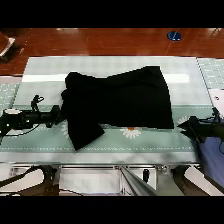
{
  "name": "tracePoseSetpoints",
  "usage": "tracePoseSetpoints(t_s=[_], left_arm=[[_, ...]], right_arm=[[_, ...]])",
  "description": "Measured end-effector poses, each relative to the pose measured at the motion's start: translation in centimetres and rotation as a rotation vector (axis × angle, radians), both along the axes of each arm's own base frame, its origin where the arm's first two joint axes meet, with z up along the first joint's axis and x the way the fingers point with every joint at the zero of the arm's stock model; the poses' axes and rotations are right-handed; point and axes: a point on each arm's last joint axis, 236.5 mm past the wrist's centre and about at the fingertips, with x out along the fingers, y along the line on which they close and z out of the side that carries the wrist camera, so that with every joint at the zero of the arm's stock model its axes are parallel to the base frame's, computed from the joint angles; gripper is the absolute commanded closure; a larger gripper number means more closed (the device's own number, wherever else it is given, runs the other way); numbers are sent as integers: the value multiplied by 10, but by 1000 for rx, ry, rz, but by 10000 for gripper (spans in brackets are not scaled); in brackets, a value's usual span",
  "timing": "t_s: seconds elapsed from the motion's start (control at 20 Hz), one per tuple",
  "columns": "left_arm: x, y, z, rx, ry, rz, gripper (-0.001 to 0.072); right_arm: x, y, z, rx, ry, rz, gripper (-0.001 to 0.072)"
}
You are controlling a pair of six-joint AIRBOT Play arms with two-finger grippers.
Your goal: Fold the shirts.
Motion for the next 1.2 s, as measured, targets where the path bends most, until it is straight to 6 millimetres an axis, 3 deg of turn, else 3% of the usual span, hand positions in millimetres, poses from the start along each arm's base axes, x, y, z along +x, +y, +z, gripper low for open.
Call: tracePoseSetpoints(t_s=[0.4, 0.45, 0.5, 0.55, 0.7, 0.8, 0.9, 1.0, 1.05, 1.1, 1.2], left_arm=[[1, 0, 0, 3, -6, 0, 691], [1, 0, 0, 3, -6, 0, 691], [1, 0, 0, 3, -6, 0, 691], [2, 0, 0, 4, -8, 0, 691], [11, 5, 7, 23, -39, -13, 691], [35, 6, 38, -3, -121, -13, 691], [73, 8, 99, -27, -282, -4, 692], [109, 15, 188, -8, -507, 6, 692], [120, 16, 242, 10, -637, 0, 692], [123, 17, 293, 50, -755, -16, 692], [115, 21, 380, 164, -934, -27, 692]], right_arm=[[24, 39, -8, 123, -30, 16, 313], [32, 44, -9, 125, -45, 12, 369], [38, 48, -11, 119, -57, 11, 475], [46, 50, -12, 101, -70, 18, 659], [79, 60, 6, 82, -158, 59, 687], [116, 67, 46, 79, -272, 122, 688], [159, 71, 112, 46, -433, 193, 688], [198, 75, 204, -20, -638, 260, 688], [208, 78, 255, -72, -743, 308, 688], [212, 81, 305, -140, -843, 349, 688], [200, 84, 392, -292, -1001, 409, 688]])
